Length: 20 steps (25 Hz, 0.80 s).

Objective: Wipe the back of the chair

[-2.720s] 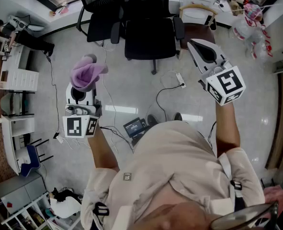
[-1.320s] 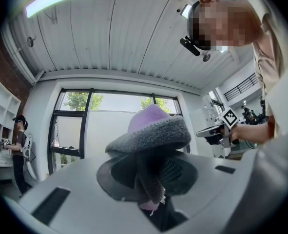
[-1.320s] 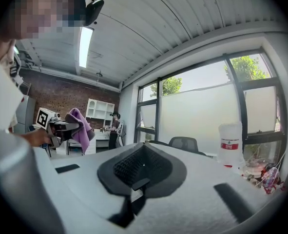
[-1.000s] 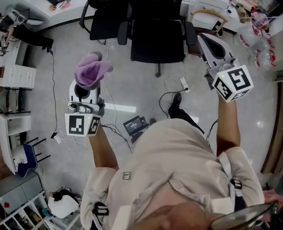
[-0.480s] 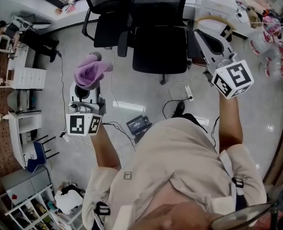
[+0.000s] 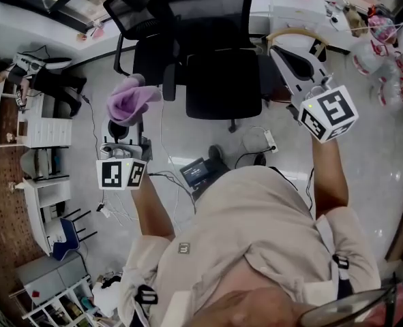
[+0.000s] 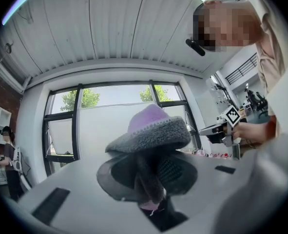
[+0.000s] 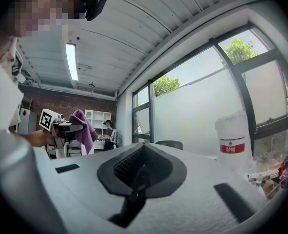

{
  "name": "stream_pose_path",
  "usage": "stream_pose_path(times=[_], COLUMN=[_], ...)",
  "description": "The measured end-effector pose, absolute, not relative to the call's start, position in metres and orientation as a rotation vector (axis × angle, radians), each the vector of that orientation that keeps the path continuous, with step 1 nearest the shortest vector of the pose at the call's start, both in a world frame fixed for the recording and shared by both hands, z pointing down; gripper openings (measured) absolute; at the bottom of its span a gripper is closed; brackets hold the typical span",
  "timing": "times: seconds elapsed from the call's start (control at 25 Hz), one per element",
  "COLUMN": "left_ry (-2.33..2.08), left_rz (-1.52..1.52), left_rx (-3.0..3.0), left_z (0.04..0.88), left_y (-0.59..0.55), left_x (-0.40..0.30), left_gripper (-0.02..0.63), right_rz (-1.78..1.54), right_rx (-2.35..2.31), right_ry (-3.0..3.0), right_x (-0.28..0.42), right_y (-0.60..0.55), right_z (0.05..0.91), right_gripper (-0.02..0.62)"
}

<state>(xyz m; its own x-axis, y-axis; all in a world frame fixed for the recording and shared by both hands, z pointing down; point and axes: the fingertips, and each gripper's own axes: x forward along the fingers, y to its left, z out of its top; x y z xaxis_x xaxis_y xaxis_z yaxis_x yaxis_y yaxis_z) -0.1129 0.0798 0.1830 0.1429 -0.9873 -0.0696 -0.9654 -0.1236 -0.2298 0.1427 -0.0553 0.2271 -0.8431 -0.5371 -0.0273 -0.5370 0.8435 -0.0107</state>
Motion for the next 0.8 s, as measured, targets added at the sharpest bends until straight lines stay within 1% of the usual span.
stream_pose_path(times=[0.24,0.4,0.8], left_ry=[1.872,1.845,1.855], left_rz=[-0.112,-0.078,-0.017], left_rx=[-2.249,-2.289,-2.244], left_z=[0.192,0.202,0.213], left_y=[0.035,-0.002,-0.126], left_x=[-0.117,-0.131,-0.213], left_gripper=[0.072,0.072,0.072], right_rz=[-0.002,0.000,-0.082], right_rx=[-1.010,-1.101,-1.314], right_ry=[2.964,2.958,2.954], right_x=[0.163,0.163,0.128], right_y=[-0.080,-0.100,-0.154], right_z=[0.235,0.240,0.263], right_gripper=[-0.004,-0.003,-0.003])
